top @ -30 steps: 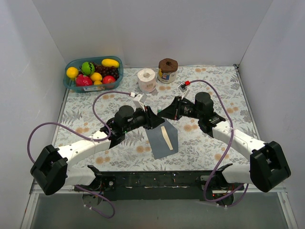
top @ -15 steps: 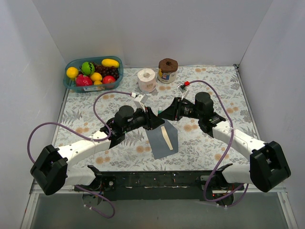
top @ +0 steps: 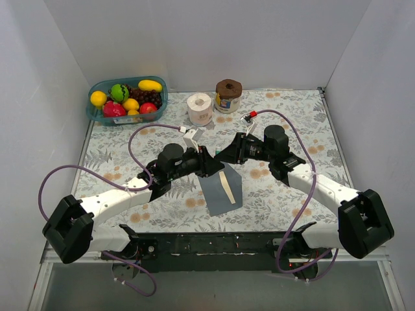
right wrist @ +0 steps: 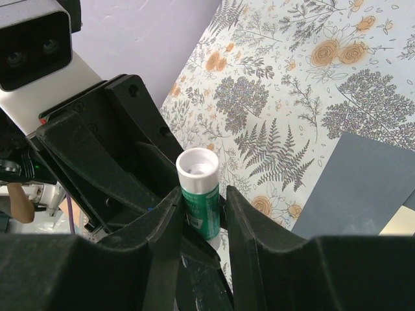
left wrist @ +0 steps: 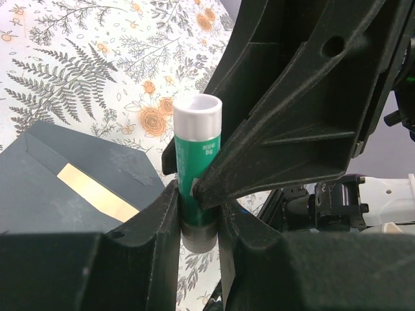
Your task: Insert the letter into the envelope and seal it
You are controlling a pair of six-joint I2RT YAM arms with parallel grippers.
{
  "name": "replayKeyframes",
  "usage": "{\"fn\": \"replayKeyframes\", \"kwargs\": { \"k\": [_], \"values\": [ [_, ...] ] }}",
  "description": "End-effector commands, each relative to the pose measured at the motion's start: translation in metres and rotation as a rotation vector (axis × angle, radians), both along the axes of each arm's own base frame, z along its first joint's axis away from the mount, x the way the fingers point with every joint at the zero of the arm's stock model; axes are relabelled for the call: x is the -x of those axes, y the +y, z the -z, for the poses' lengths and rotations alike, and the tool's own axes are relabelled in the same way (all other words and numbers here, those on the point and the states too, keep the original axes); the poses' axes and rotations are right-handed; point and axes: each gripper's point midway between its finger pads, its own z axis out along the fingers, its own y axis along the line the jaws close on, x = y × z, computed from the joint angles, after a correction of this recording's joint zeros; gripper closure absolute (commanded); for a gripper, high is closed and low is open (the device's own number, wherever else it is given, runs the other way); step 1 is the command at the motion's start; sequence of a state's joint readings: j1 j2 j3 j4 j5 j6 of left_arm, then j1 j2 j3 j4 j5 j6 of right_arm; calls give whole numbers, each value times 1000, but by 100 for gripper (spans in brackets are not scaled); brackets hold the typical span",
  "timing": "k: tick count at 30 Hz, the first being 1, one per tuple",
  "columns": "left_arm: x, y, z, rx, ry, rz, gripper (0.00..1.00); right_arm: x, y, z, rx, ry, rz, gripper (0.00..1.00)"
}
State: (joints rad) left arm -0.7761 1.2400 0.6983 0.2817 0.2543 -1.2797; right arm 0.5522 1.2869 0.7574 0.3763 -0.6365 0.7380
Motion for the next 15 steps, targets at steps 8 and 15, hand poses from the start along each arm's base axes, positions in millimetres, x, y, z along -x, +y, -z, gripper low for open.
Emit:
{"fn": "replayKeyframes", "kwargs": {
  "k": [8, 15],
  "values": [
    [7, -9, -7, 23, -15, 32, 100, 1, 5, -8, -30, -7, -14, 58],
    [3, -6, -8, 21, -21, -2, 100, 6, 7, -5, -31, -1, -35, 64]
  ]
}}
